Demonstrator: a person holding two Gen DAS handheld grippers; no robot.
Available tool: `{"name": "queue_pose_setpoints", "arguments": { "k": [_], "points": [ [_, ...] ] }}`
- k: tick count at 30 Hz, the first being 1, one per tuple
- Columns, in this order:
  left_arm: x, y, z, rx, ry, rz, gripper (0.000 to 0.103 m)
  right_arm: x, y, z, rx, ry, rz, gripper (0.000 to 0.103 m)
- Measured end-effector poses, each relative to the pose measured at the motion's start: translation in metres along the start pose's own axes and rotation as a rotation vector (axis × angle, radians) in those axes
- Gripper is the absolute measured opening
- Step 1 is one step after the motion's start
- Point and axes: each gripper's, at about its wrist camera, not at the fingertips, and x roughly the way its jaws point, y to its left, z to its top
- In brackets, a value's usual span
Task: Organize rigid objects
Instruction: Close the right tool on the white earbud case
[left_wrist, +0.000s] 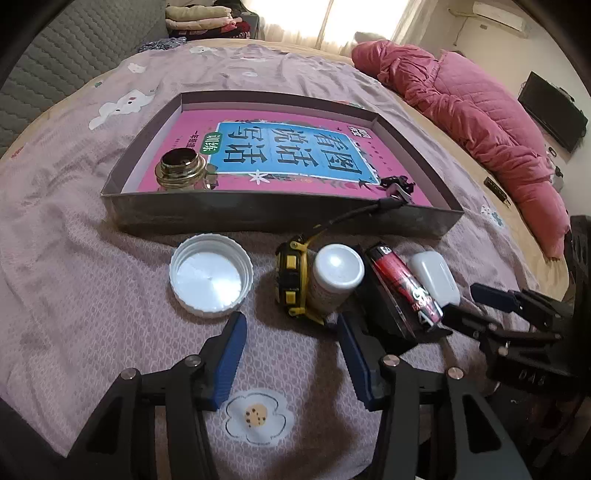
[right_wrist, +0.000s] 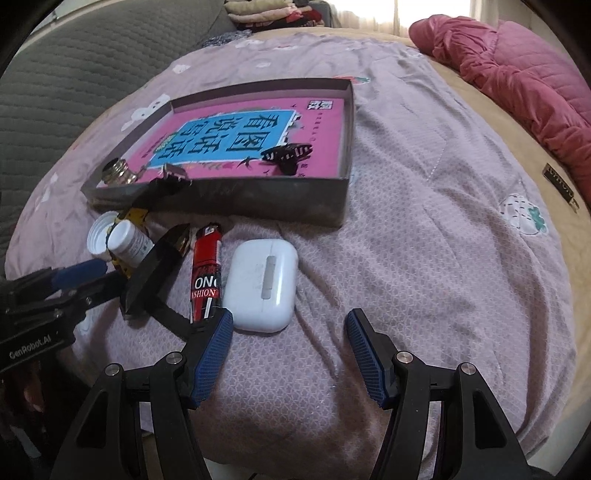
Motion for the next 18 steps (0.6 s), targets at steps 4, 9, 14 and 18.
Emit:
{"name": "queue_pose_setpoints", "arguments": {
  "k": [4, 9, 14, 18],
  "points": [
    [0.004, 0.004, 0.003, -0.021, -0.001, -0.006, 0.048, 0.006, 0.006, 0.002, -0.017, 0.005, -0.002, 0.066],
    [0.007, 0.008, 0.006, -0.036, -0.010, -0.008, 0.044, 0.013, 0.014, 0.004, -0.053, 0.007, -0.034, 0.066],
    [0.011, 0.012, 0.010, -0.053, -0.014, -0.022, 0.039, 0.016, 0.015, 0.004, -0.054, 0.007, -0.038, 0.066],
    [0.014, 0.011, 0.013, -0.048, -0.018, -0.039, 0.033, 0.018, 0.015, 0.006, -0.050, 0.008, -0.040, 0.066]
  ]
}}
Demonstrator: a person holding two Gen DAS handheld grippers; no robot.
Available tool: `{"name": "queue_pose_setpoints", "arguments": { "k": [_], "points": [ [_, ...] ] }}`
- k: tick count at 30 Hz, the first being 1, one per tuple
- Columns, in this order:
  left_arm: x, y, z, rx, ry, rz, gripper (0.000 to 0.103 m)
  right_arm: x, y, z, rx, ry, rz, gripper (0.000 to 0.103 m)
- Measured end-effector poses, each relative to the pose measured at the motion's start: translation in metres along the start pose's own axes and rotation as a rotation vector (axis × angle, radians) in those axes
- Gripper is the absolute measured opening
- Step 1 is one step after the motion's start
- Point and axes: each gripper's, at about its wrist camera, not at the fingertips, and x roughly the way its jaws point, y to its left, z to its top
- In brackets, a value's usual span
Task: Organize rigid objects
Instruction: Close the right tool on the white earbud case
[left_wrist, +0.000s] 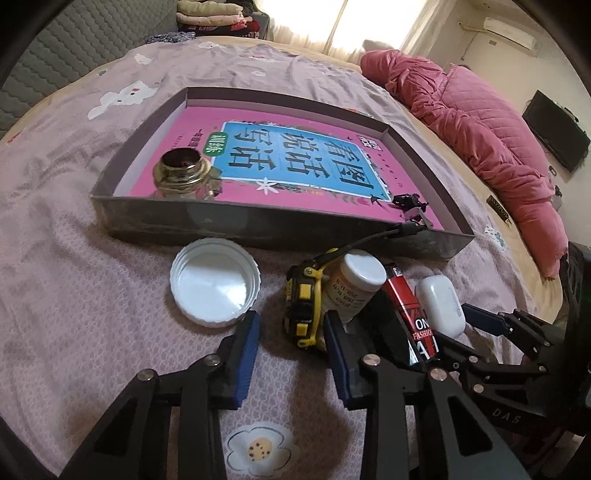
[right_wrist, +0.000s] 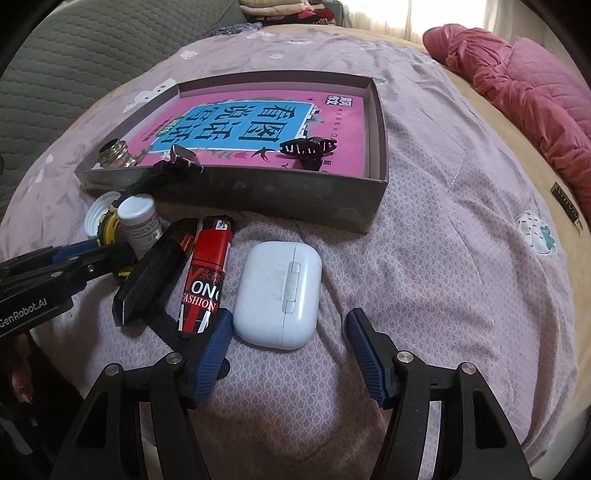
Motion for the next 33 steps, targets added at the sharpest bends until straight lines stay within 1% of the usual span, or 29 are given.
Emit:
{"name": "queue_pose_setpoints", "arguments": {
  "k": [3, 8, 11, 15, 19, 25, 28, 31, 32, 33],
  "points": [
    [0.002, -0.003, 0.004, 0.009, -0.013, -0.008, 0.027, 0.001, 0.000, 0.000, 0.001, -0.001, -0.003, 0.066],
    [0.006, -0.001, 0.009, -0.007, -0.023, -0.027, 0.020, 0.005, 0.000, 0.002, 0.012, -0.003, -0.007, 0.066],
    [0.008, -0.001, 0.011, -0.009, -0.023, -0.031, 0.019, 0.007, 0.001, 0.004, 0.015, -0.008, -0.013, 0.067],
    [0.011, -0.004, 0.012, 0.013, -0.027, -0.024, 0.019, 0.010, 0.000, 0.005, 0.028, -0.017, -0.020, 0.067],
    [0.015, -0.003, 0.016, 0.005, -0.024, -0.030, 0.019, 0.014, 0.001, 0.006, 0.031, -0.028, -0.032, 0.067],
    [0.019, -0.001, 0.018, 0.002, -0.020, -0.042, 0.019, 0.015, 0.000, 0.008, 0.035, -0.033, -0.029, 0.065],
    [0.020, 0.000, 0.018, 0.001, -0.022, -0.050, 0.019, 0.014, -0.001, 0.009, 0.035, -0.033, -0.027, 0.060],
    [0.020, 0.001, 0.018, -0.001, -0.023, -0.057, 0.019, 0.012, -0.003, 0.009, 0.038, -0.033, -0.024, 0.052],
    [0.020, 0.001, 0.018, -0.002, -0.023, -0.059, 0.019, 0.011, -0.004, 0.009, 0.039, -0.034, -0.022, 0.046],
    [0.020, 0.001, 0.018, -0.003, -0.023, -0.062, 0.019, 0.010, -0.004, 0.009, 0.041, -0.038, -0.019, 0.046]
  ]
}}
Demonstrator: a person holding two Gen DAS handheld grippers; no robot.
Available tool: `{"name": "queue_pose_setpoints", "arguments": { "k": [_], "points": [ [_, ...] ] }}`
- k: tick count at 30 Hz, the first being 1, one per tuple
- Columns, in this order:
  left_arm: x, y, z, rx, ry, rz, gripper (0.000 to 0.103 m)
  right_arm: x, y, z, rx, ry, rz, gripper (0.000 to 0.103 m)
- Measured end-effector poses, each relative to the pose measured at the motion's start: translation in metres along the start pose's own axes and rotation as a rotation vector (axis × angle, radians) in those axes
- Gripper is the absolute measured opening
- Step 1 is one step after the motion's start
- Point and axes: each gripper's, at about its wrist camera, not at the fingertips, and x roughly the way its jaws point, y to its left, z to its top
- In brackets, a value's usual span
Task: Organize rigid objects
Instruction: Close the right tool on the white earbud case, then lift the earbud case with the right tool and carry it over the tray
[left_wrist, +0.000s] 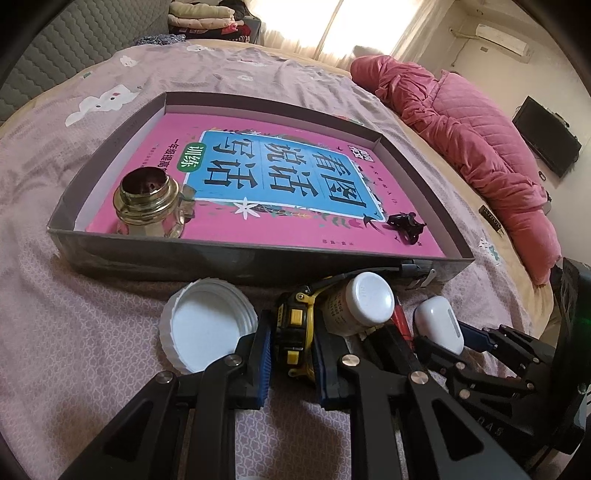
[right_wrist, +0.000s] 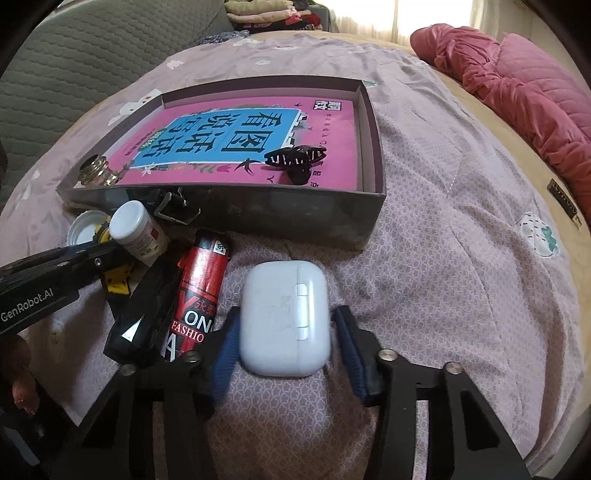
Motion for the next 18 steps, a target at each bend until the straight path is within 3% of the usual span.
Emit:
{"name": "queue_pose_setpoints", "arguments": {
  "k": [18],
  "points": [
    [-0.020, -0.003, -0.004, 0.011, -0.019, -0.034, 0.018, -0.027, -0.013, 0.004, 0.076, -0.078, 0.111, 0.046]
  ]
}}
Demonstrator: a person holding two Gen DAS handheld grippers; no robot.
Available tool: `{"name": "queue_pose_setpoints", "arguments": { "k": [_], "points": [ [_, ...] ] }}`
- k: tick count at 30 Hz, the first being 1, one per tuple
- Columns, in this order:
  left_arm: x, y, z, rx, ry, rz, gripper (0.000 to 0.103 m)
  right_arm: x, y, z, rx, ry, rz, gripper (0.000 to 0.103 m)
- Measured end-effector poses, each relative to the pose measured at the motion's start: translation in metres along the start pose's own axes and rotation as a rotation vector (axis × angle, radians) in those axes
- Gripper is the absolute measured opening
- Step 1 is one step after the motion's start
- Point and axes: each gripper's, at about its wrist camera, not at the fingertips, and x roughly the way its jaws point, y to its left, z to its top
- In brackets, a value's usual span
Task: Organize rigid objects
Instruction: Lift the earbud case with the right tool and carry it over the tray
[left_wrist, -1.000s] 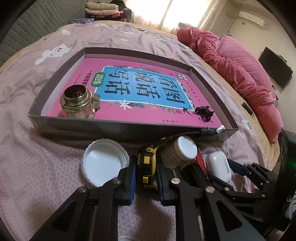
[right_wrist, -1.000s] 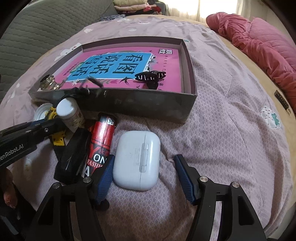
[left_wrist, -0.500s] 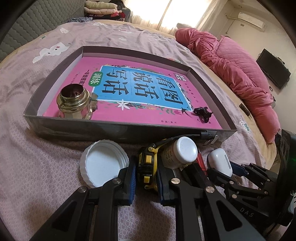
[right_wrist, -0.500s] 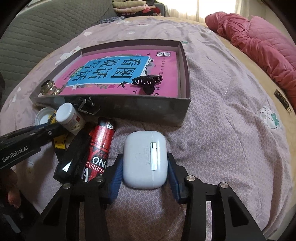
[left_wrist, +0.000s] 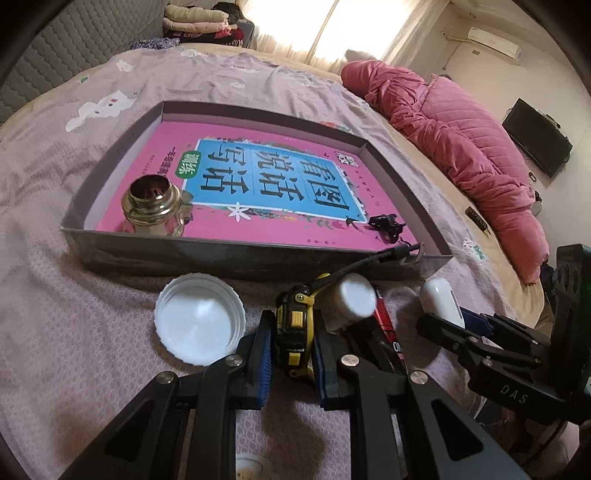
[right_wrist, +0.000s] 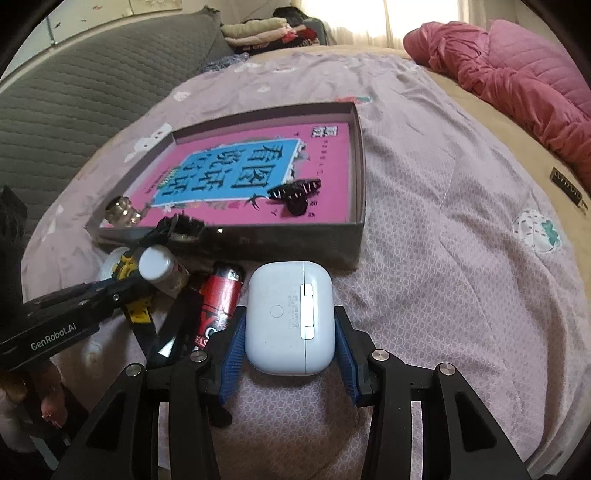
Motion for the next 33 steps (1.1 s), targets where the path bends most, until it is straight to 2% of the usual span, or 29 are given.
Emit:
{"name": "queue_pose_setpoints", "arguments": {
  "k": [18, 24, 33],
  "points": [
    [-0.036, 0.001, 0.000, -0.013, -0.073, 0.030, 0.017, -0.020, 0.002, 0.006, 0.007, -0.067, 0.049, 0.045],
    [-0.044, 0.001, 0.001, -0.010, -0.089, 0.042, 0.017, -0.036, 0.023, 0.012, -0.101, -0.152, 0.040, 0.045],
    [-0.055, 0.000, 0.006, -0.010, -0.121, 0.046, 0.017, -0.042, 0.030, 0.021, -0.111, -0.195, 0.071, 0.045]
  ]
}}
